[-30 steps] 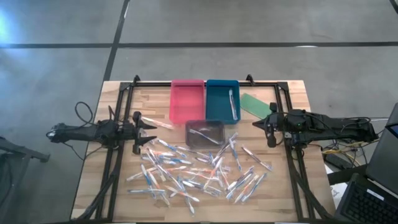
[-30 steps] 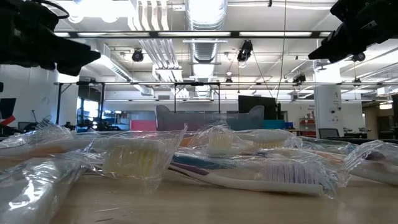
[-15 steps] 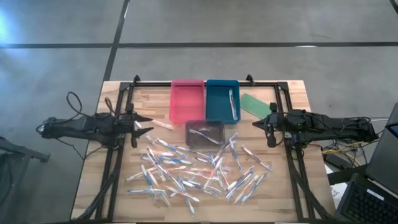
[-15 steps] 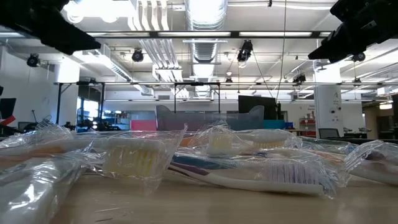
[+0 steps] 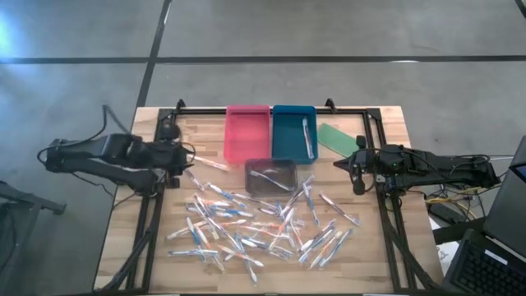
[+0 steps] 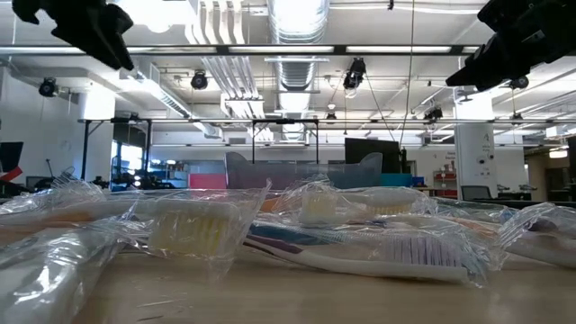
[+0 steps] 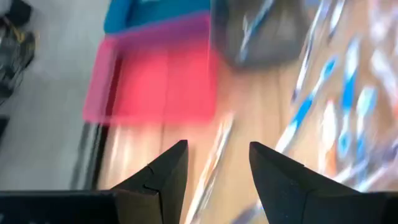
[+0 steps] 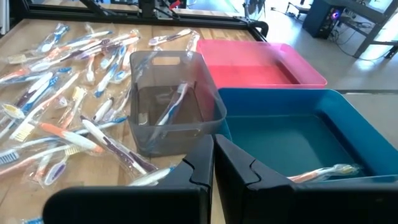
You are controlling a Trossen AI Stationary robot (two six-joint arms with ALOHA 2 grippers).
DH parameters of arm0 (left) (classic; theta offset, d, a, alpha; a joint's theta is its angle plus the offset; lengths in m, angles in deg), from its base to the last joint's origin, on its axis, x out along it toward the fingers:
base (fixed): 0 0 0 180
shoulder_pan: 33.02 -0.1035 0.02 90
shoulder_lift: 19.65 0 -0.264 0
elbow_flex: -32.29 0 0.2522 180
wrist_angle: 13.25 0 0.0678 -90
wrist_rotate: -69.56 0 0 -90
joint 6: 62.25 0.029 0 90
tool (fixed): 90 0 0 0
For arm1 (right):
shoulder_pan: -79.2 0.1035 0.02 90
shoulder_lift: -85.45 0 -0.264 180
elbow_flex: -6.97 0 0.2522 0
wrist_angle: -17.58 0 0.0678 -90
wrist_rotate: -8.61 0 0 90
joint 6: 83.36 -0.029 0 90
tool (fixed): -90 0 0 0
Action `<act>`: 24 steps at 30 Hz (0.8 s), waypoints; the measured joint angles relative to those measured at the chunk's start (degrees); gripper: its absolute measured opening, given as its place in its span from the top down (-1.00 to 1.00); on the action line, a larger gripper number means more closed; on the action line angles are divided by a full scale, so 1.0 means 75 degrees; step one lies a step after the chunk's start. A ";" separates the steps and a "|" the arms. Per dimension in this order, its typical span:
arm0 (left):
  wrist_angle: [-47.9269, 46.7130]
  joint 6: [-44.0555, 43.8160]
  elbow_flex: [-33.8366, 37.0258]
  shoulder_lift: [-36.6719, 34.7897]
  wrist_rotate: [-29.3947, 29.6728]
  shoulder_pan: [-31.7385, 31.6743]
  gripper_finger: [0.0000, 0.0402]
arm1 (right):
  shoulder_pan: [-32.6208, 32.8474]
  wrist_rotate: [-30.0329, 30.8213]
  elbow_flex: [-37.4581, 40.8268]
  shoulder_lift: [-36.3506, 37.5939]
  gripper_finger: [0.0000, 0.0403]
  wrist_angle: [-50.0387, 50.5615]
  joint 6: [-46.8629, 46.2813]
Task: Pick & Place Toothbrushes
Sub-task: Put the purple toothbrush into the pink bin
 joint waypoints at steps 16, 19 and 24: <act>-0.1839 0.1511 0.0261 0.2107 0.1000 -0.0032 0.12 | 0.0003 -0.0003 0.0000 -0.0008 0.96 -0.0003 0.0000; -0.1876 0.1644 0.0632 0.2316 0.1051 -0.0061 0.12 | 0.0003 0.0000 0.0000 -0.0009 0.96 -0.0003 0.0000; -0.1748 0.1730 0.1276 0.2524 0.1152 -0.0107 0.12 | 0.0003 -0.0001 0.0000 -0.0006 0.96 -0.0001 0.0000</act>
